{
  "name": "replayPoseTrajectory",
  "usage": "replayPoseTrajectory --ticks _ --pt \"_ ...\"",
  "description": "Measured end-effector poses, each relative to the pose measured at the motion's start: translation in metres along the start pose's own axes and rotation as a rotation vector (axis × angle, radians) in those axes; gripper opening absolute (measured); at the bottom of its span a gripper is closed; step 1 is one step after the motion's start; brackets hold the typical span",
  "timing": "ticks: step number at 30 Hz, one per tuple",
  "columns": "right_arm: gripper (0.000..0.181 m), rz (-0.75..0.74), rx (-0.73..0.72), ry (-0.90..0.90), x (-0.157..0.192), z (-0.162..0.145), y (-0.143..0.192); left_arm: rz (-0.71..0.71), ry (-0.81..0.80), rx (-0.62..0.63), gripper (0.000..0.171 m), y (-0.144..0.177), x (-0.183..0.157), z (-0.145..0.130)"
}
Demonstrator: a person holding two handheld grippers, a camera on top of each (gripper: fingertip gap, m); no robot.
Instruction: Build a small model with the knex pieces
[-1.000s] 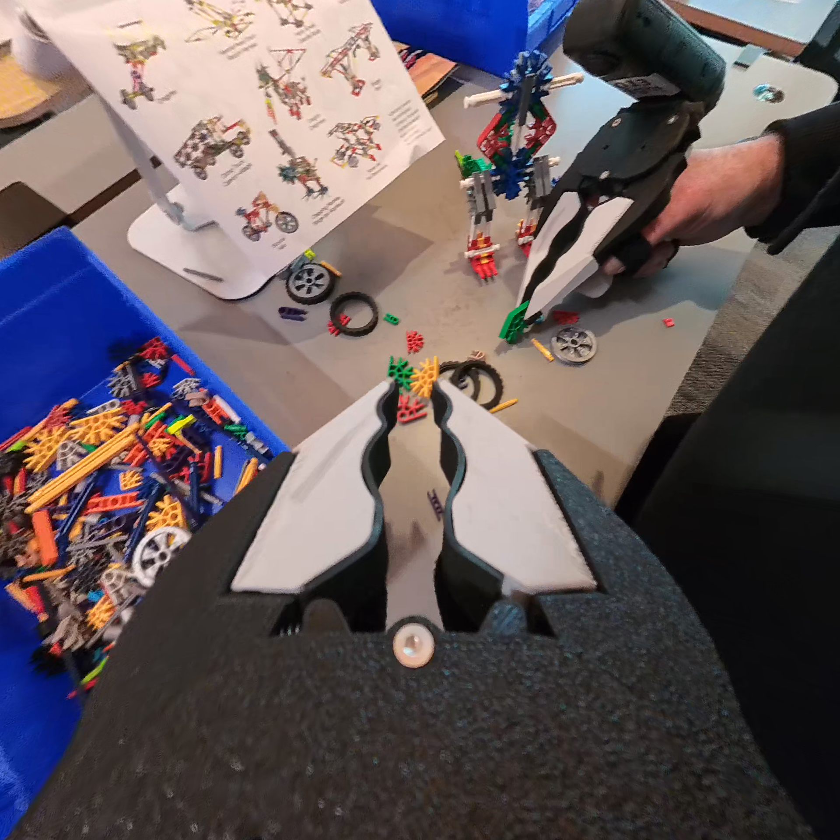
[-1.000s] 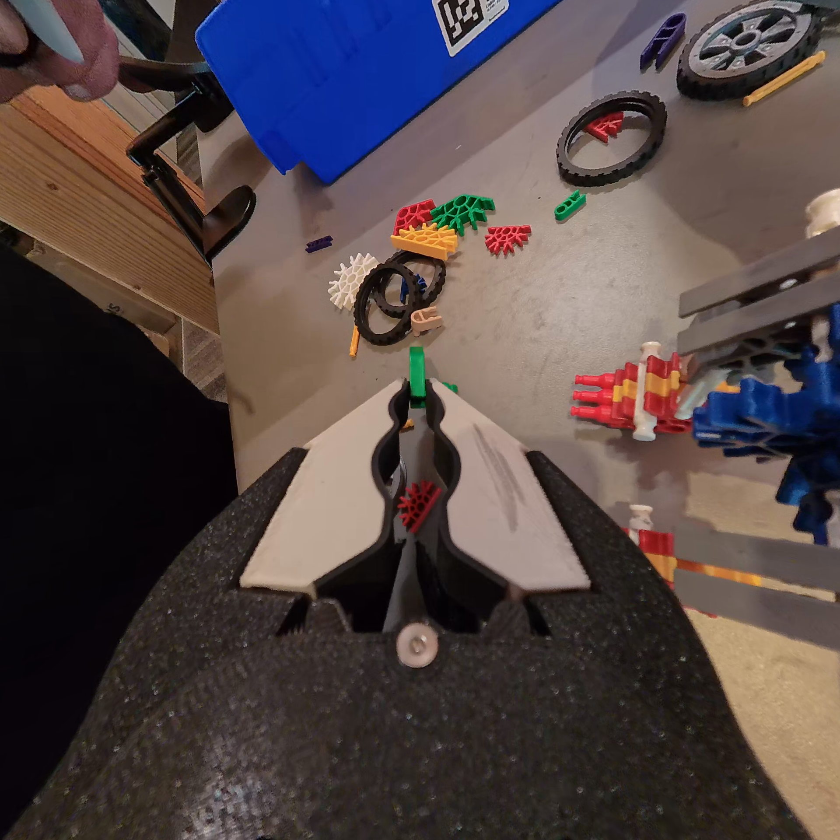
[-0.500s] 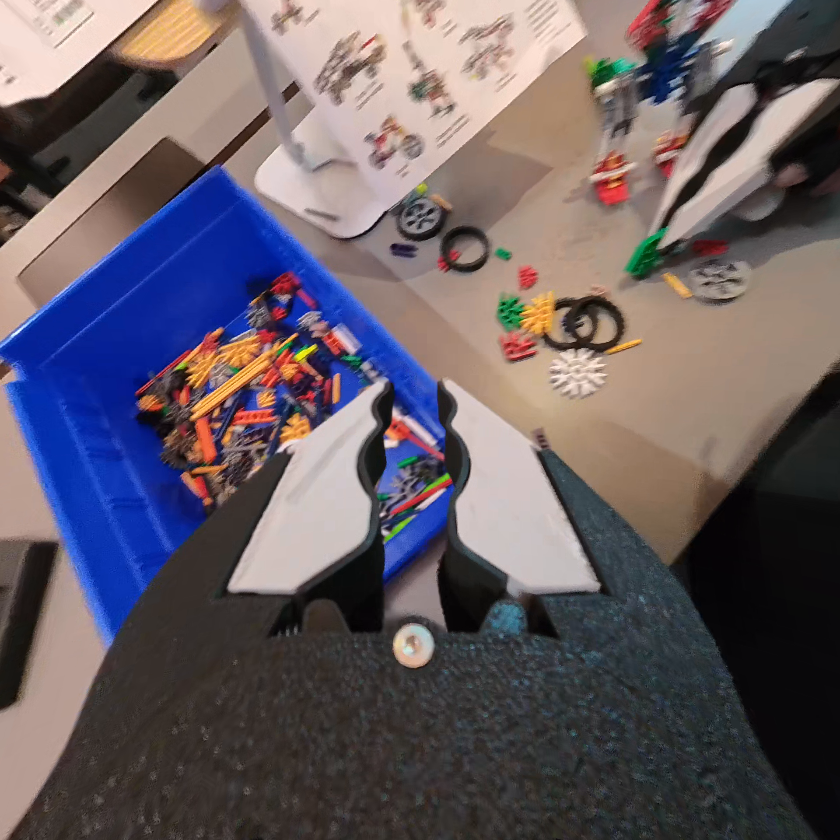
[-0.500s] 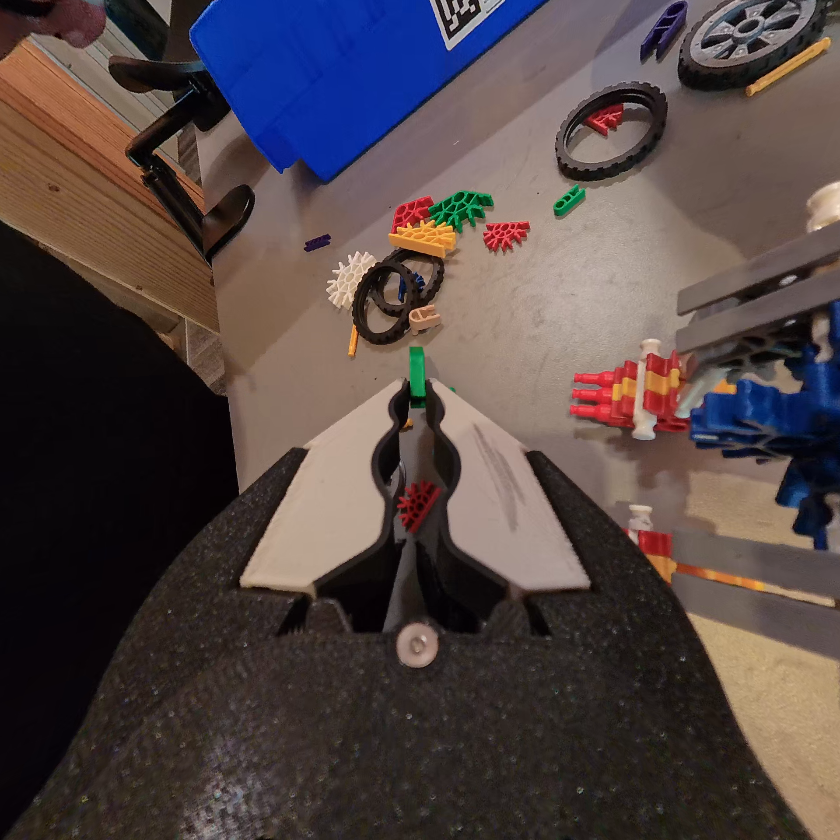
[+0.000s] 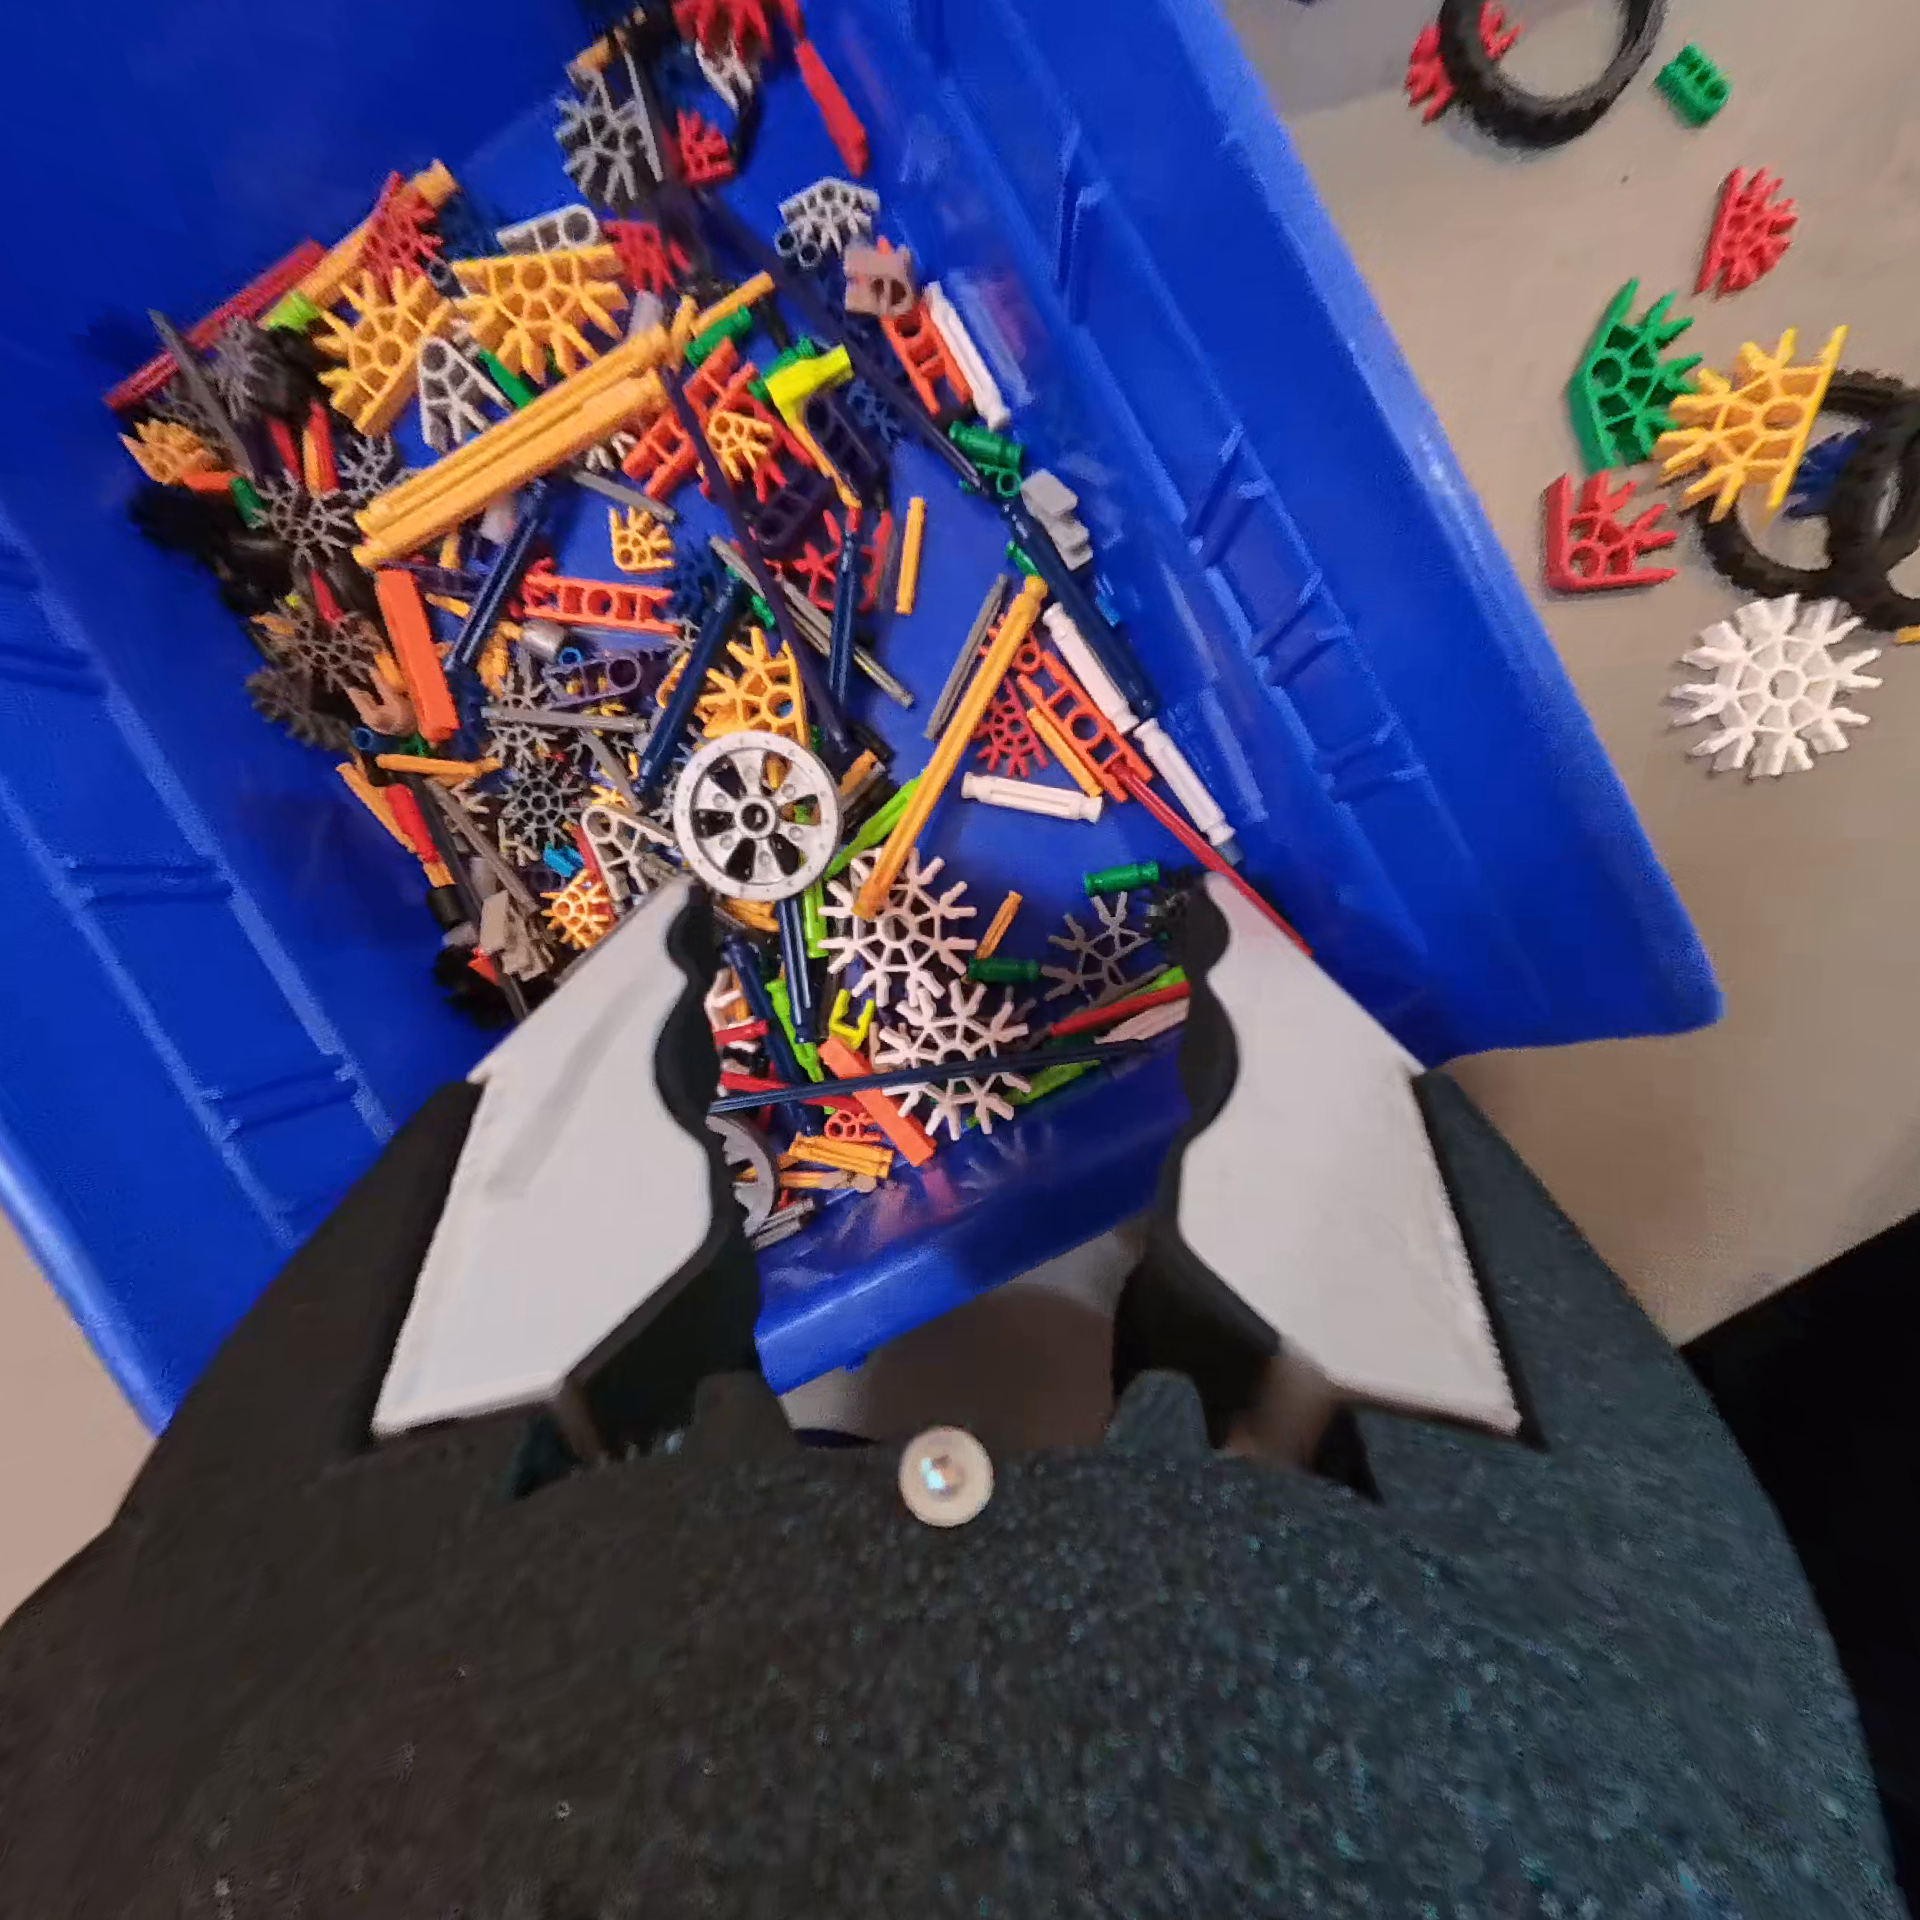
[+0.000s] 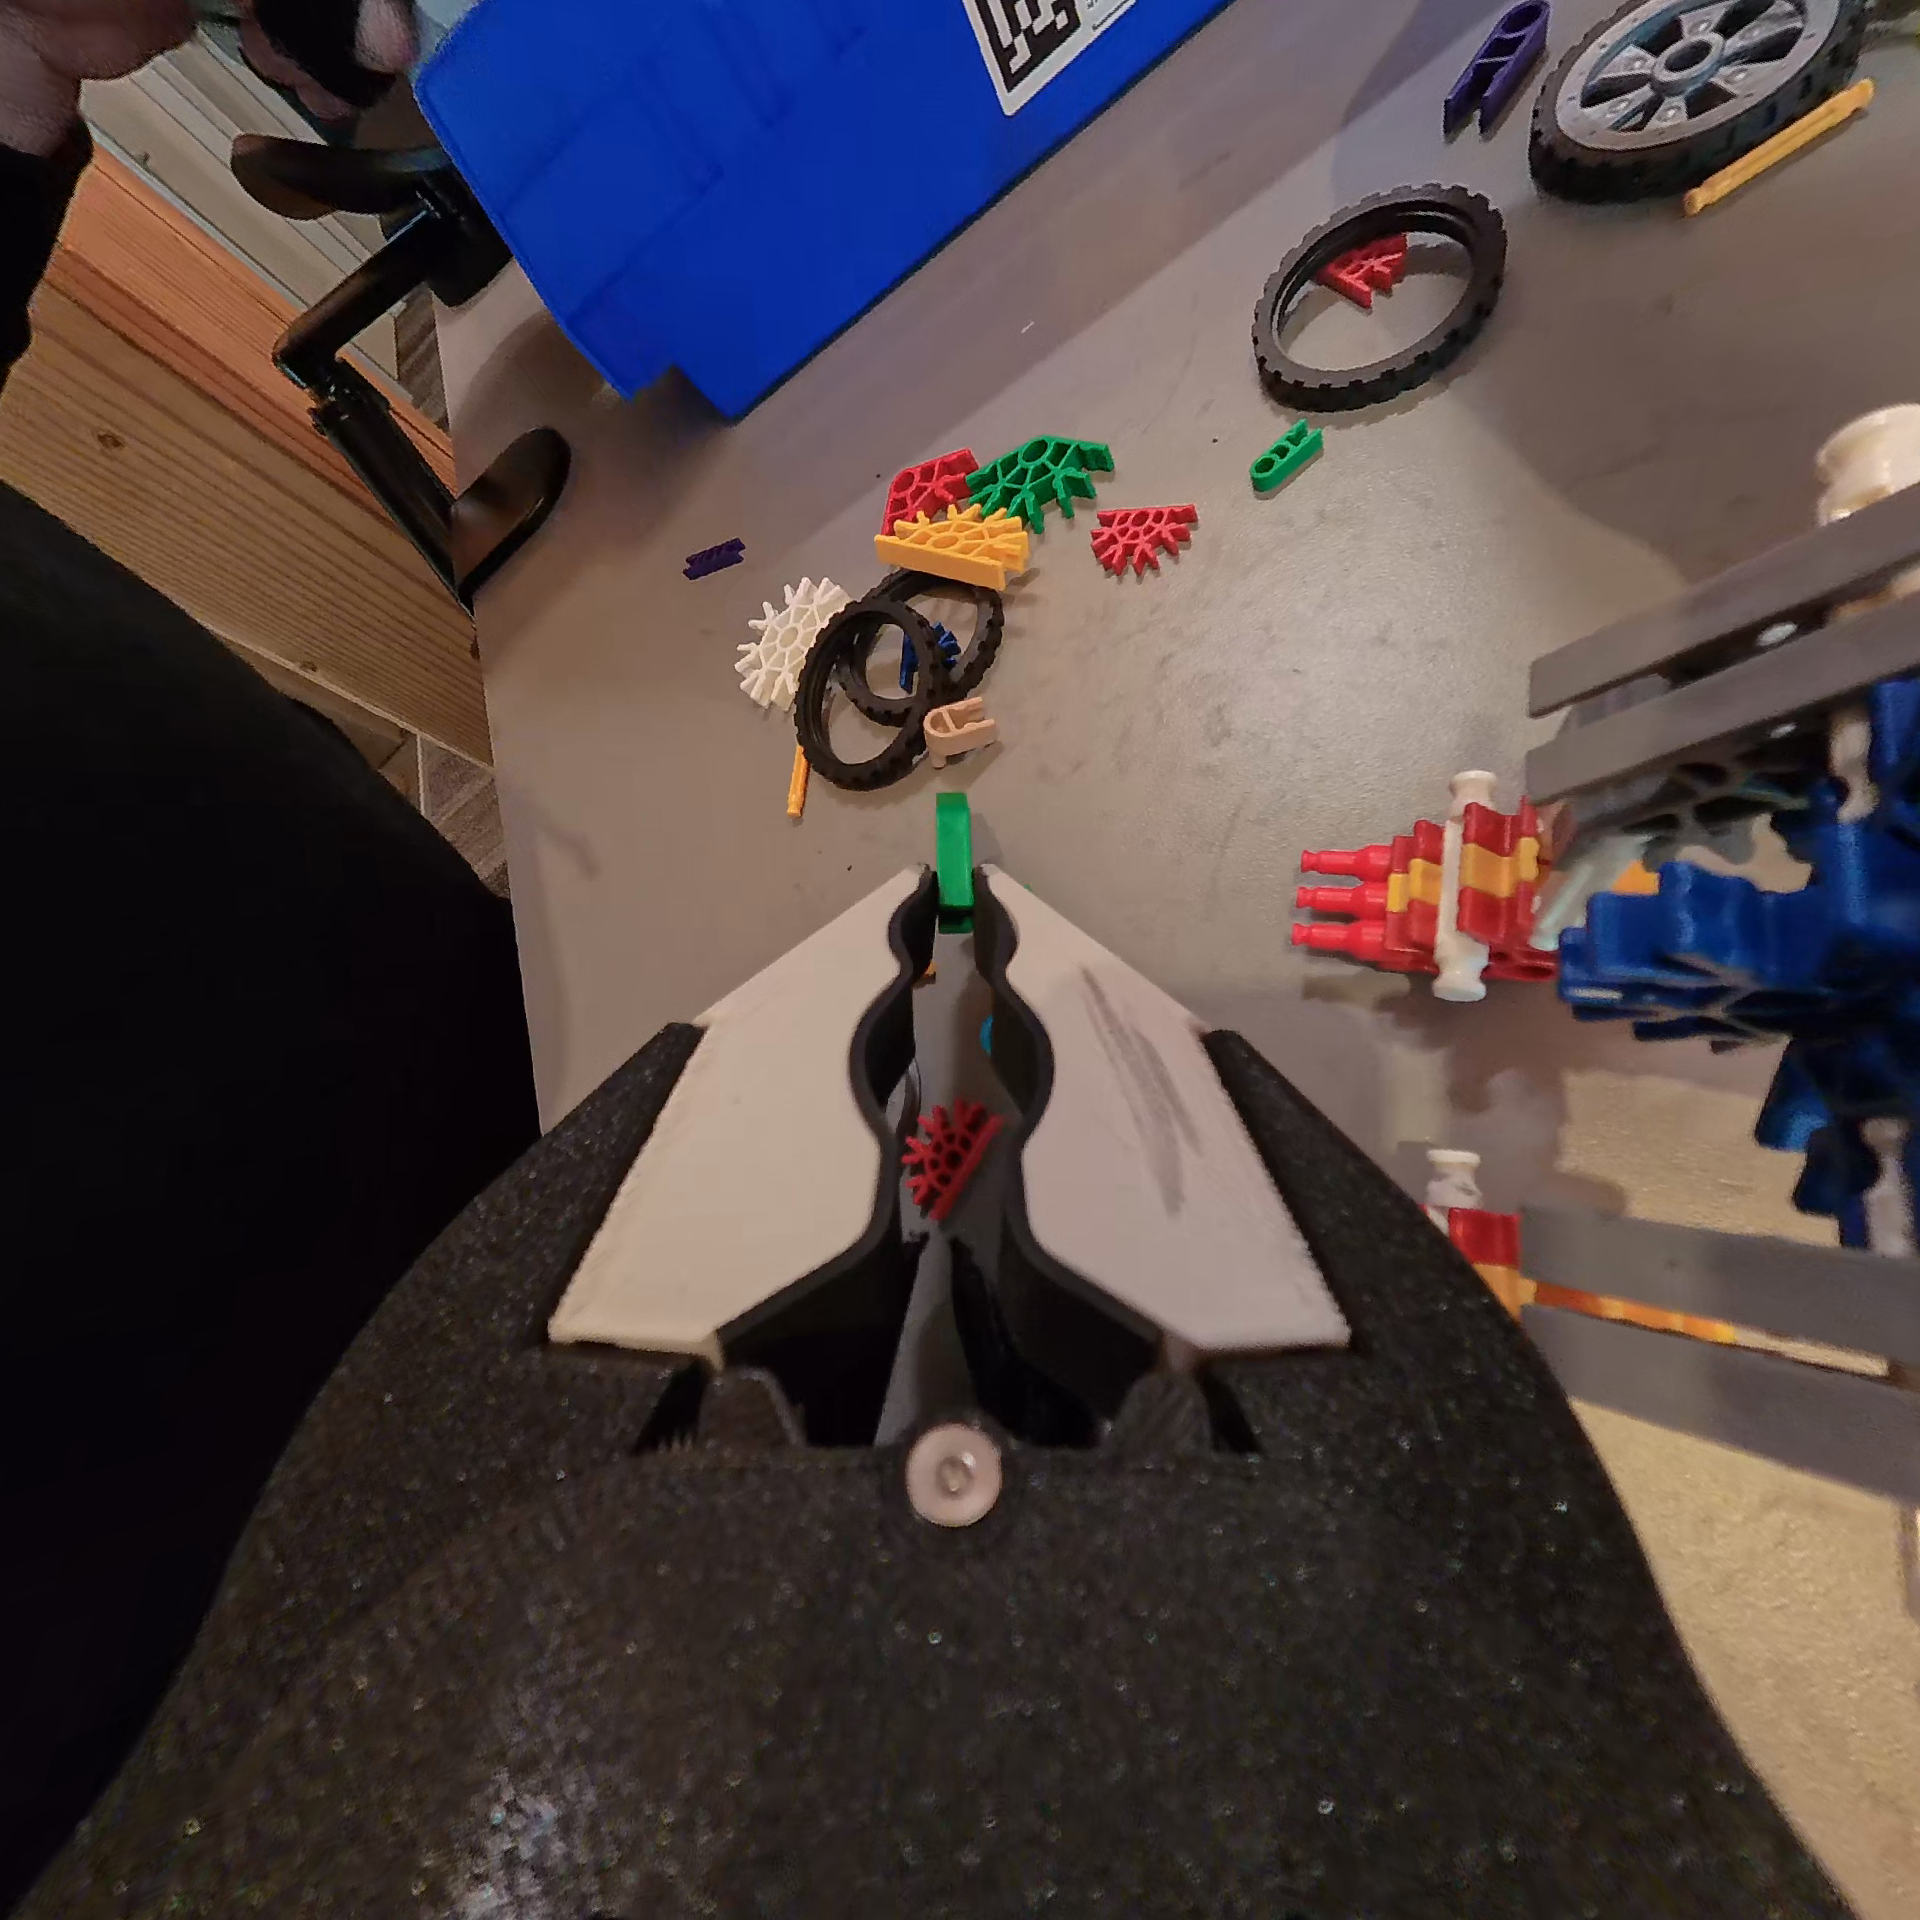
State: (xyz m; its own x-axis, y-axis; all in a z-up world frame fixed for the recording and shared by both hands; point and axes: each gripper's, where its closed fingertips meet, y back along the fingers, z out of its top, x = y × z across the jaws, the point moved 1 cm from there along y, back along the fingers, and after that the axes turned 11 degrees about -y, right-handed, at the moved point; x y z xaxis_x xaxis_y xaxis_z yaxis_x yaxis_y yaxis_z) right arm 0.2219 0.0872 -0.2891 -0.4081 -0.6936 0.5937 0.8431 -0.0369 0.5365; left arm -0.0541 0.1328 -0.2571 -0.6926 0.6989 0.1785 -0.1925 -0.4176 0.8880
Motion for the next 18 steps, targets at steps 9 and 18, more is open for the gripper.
replayPoseTrajectory --ticks 9,18 --pt "0.006 0.002 0.004 -0.006 0.0 0.0 0.0 0.001 -0.007 0.062 0.102 -0.011 -0.006 -0.007" --pt "0.006 0.007 0.007 -0.01 0.0 0.0 -0.001 0.069 -0.005 0.099 0.102 -0.013 0.021 -0.015"
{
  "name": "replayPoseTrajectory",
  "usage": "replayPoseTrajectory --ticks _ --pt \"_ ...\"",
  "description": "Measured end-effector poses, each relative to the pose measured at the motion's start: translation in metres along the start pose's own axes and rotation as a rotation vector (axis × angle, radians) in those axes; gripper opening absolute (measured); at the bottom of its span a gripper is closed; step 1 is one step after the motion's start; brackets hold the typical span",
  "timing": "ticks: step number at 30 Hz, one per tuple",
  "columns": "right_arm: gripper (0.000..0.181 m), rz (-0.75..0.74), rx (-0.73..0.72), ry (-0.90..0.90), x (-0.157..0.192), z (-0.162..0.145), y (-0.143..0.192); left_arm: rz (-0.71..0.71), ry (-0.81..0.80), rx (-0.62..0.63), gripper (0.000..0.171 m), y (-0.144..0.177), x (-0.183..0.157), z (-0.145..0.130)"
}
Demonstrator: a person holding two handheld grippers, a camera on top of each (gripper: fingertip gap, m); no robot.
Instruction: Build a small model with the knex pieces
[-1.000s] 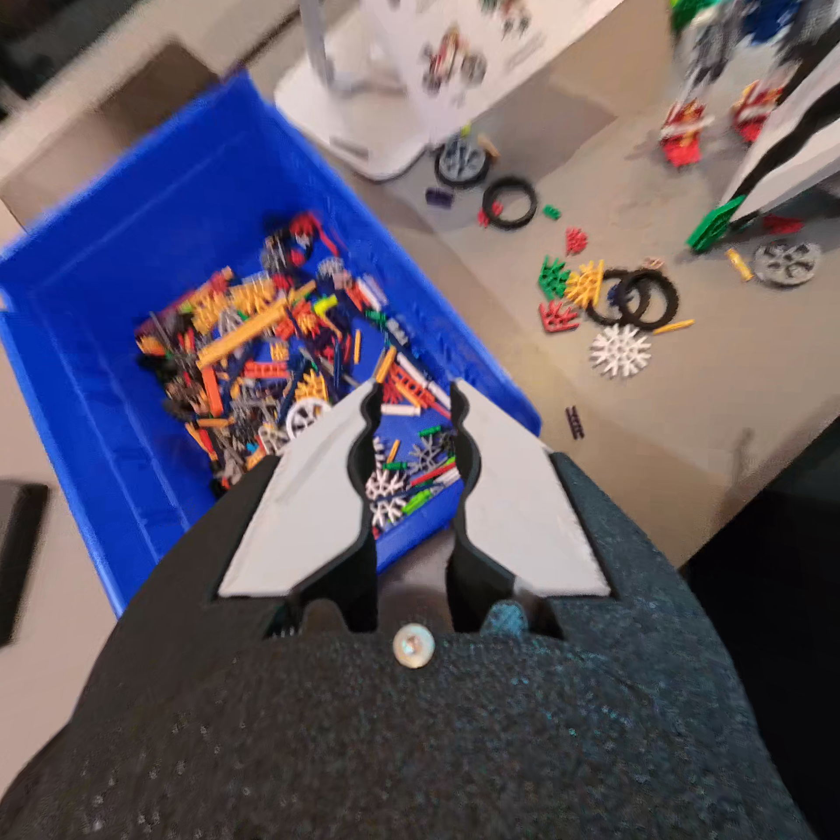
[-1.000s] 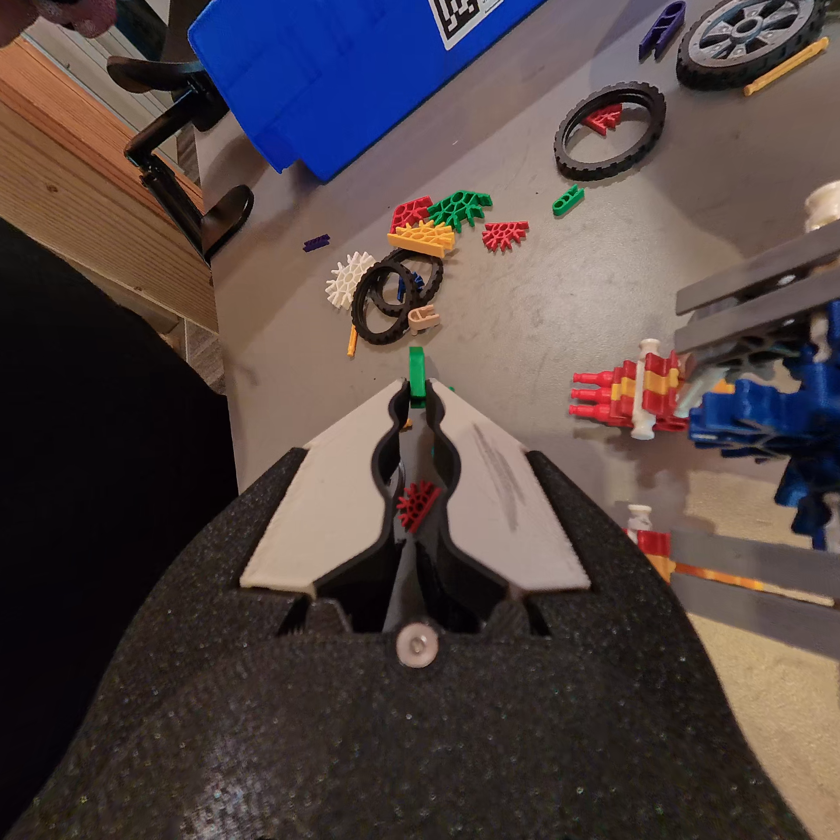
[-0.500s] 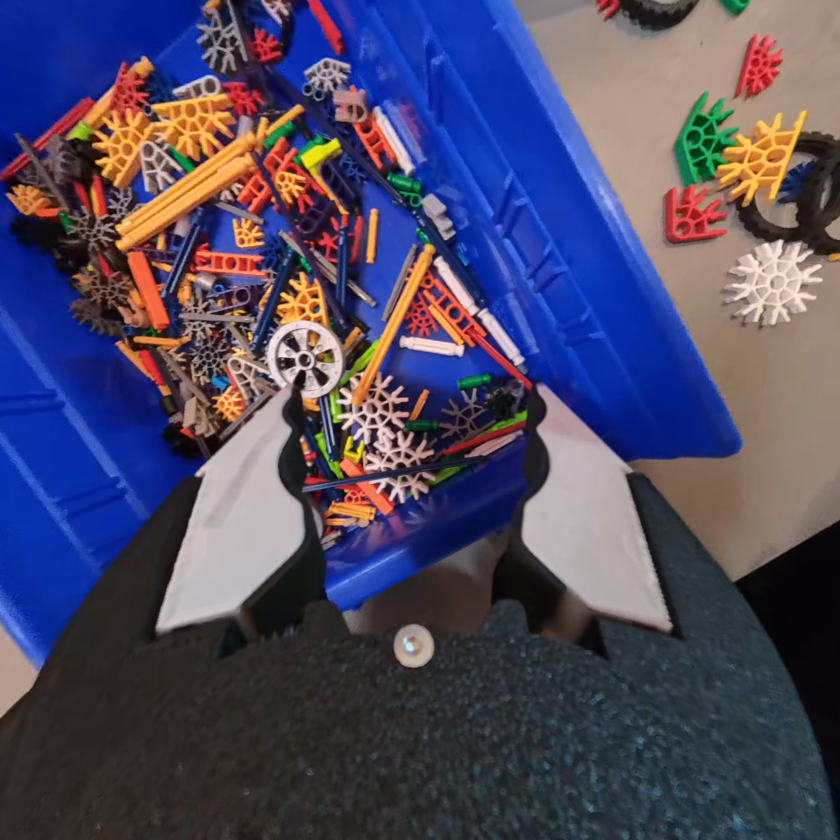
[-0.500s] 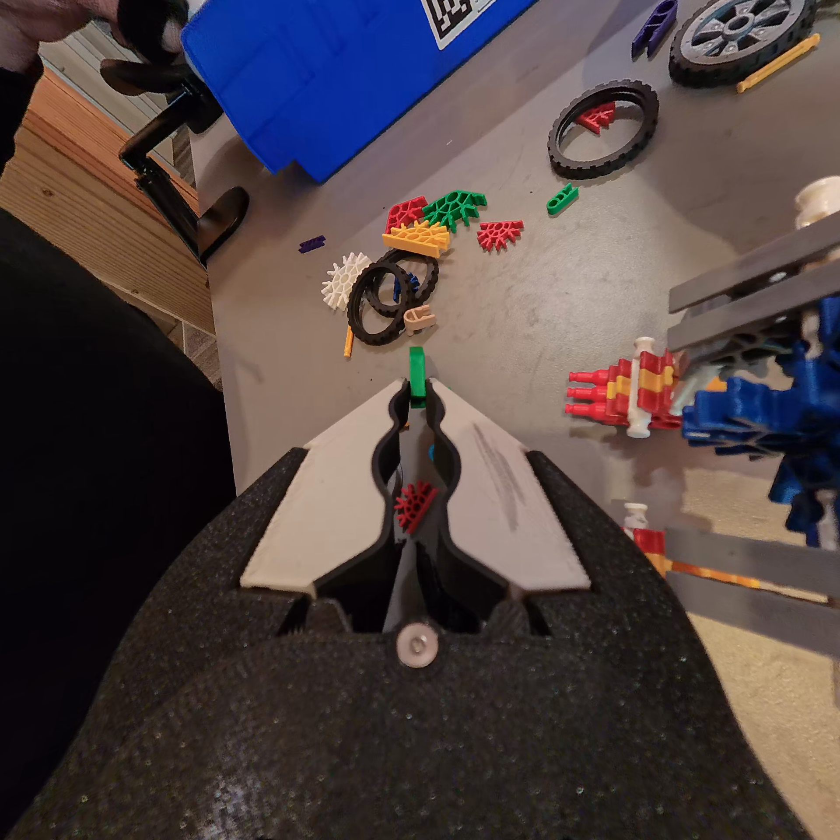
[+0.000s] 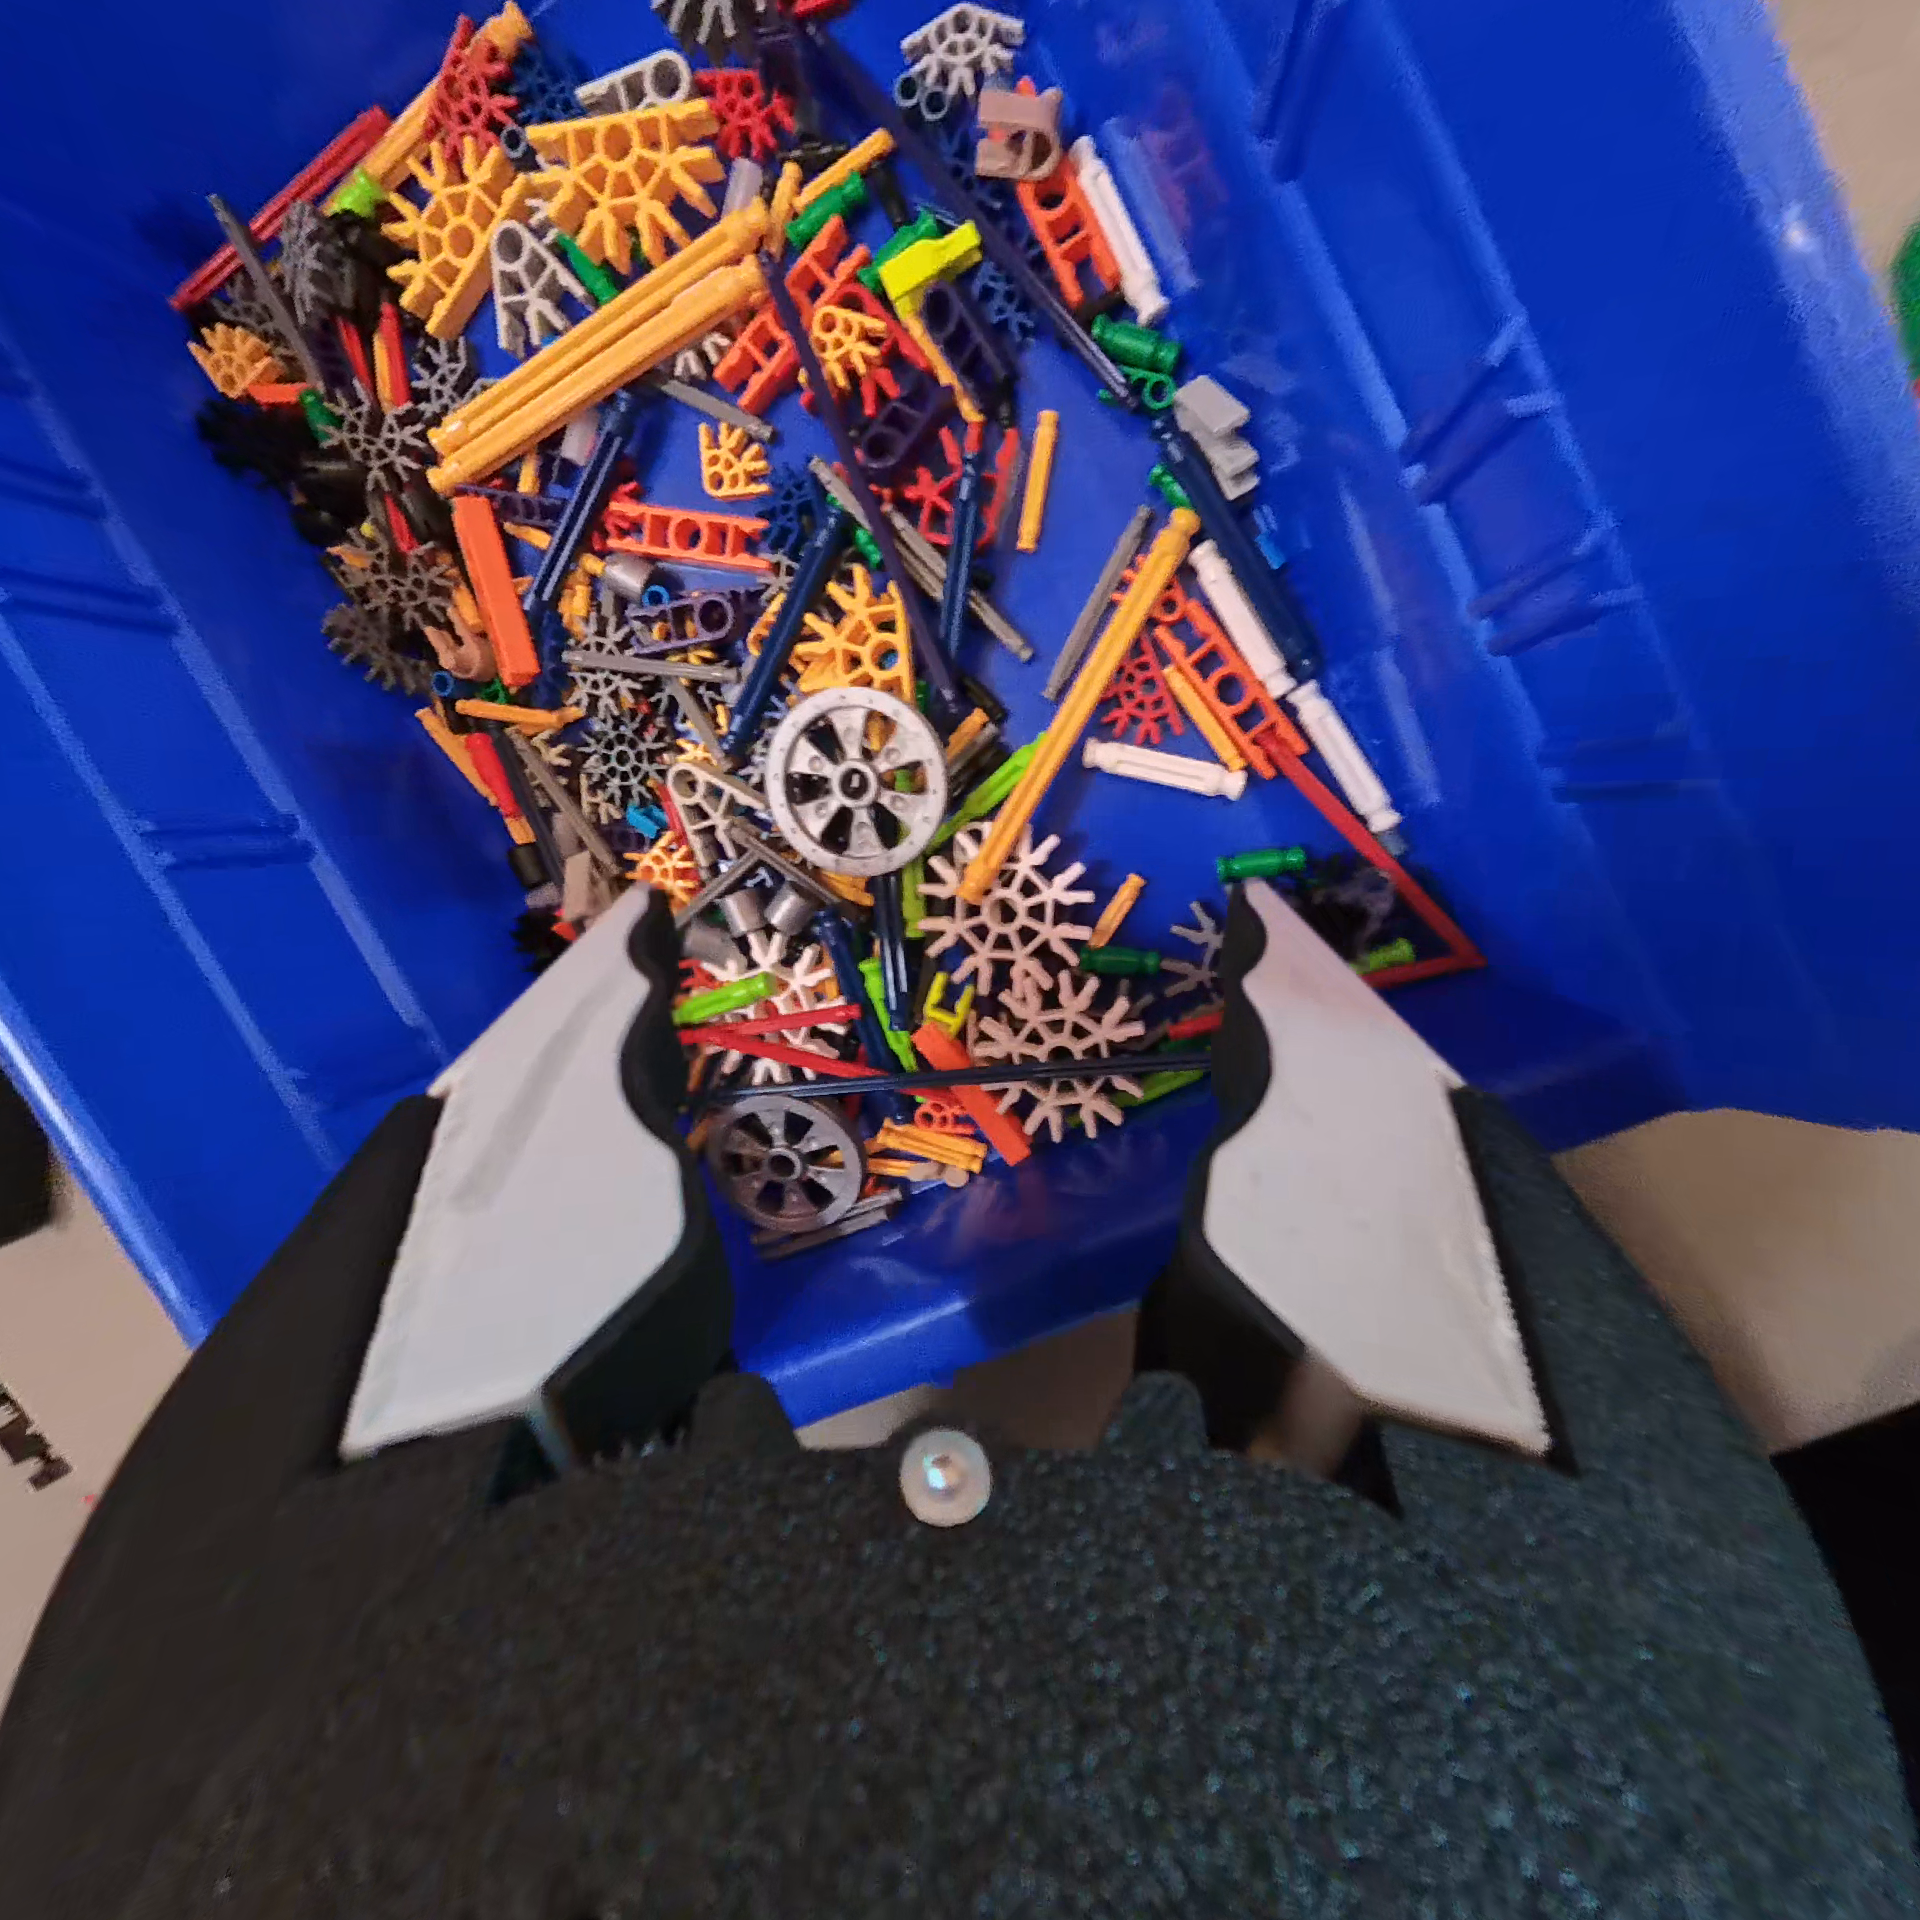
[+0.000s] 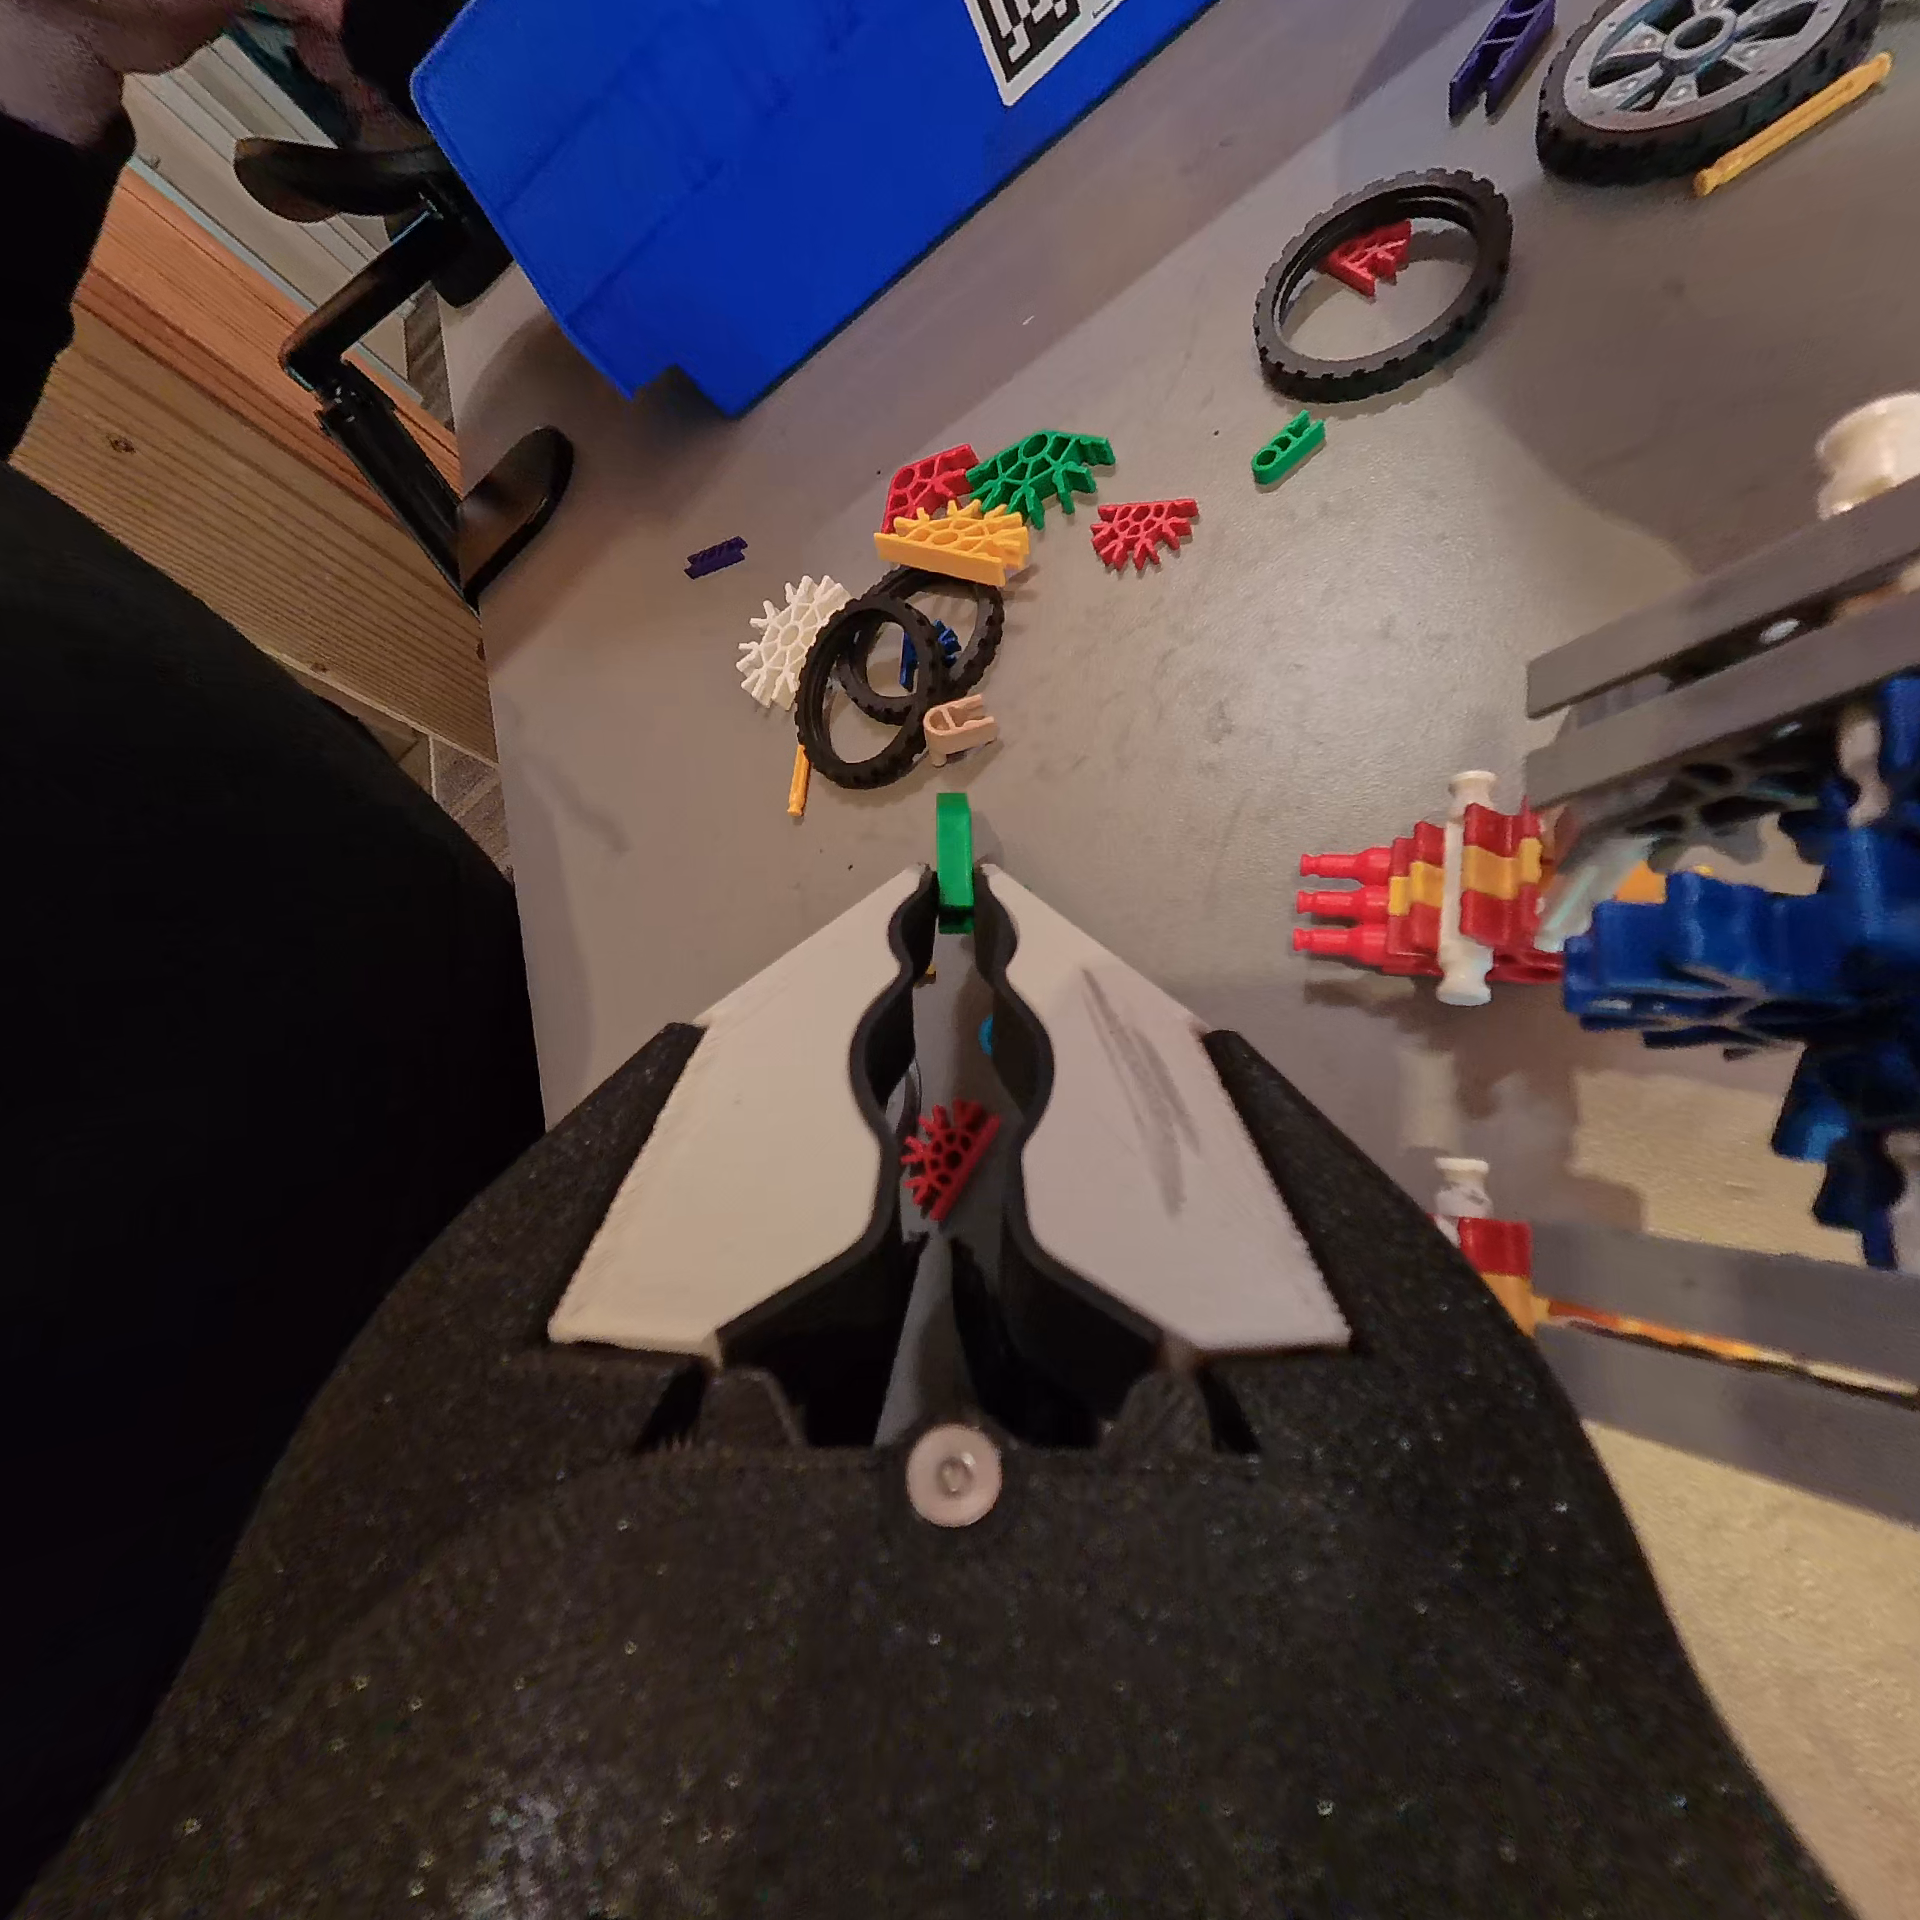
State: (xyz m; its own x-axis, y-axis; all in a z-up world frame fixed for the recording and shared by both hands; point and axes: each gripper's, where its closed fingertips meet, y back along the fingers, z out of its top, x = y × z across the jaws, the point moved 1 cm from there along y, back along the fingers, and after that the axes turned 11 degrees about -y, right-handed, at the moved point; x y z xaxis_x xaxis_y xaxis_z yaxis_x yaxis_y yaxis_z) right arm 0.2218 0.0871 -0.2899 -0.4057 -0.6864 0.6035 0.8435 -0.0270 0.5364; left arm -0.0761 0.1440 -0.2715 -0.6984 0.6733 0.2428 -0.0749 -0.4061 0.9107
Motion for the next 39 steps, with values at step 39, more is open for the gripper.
replayPoseTrajectory --ticks 39 --pt "0.006 0.015 -0.047 0.025 0.004 0.004 0.005 -0.068 0.183 -0.033 0.112 -0.093 0.107 0.081"
